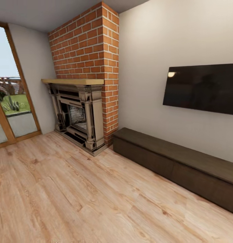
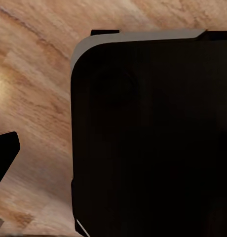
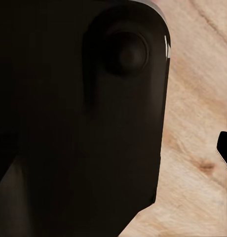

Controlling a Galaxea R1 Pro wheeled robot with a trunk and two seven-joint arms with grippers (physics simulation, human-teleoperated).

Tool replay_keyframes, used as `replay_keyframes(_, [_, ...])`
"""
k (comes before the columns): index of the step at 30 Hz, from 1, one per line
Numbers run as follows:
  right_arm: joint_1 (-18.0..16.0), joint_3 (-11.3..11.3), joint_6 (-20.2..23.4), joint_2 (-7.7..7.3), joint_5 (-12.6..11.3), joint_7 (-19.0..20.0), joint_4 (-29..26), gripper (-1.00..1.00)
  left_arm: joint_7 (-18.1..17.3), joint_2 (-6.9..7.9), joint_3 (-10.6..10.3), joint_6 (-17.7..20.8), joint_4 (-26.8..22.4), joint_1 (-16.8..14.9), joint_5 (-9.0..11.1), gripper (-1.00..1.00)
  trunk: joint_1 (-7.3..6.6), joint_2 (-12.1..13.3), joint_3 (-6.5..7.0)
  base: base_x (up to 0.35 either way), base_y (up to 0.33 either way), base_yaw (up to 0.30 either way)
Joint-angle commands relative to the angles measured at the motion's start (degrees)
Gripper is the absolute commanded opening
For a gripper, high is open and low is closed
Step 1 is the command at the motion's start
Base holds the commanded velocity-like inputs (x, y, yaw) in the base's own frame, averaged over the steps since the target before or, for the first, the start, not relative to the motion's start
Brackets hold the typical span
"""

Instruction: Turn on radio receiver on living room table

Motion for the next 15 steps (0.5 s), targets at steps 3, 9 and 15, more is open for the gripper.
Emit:
replay_keyframes(3, [0.0, 0.0, 0.0, 0.00, 0.0, 0.0, 0.0, 1.00, 0.0, 0.00, 0.0, 0.0, 0.0, 0.0, 0.0, 1.00, 0.00, 0.0, 0.00, 0.000, 0.000, 0.271])
replay_keyframes(9, [0.0, 0.0, 0.0, 0.00, 0.0, 0.0, 0.0, 1.00, -0.1, 0.00, 0.0, 0.0, 0.0, 0.0, 0.0, 1.00, 0.00, 0.0, 0.00, 0.000, 0.000, 0.271])
replay_keyframes(15, [0.0, 0.0, 0.0, 0.00, 0.0, 0.0, 0.0, 1.00, 0.0, 0.00, 0.0, 0.0, 0.0, 0.0, 0.0, 1.00, 0.00, 0.0, 0.00, 0.000, 0.000, 0.271])
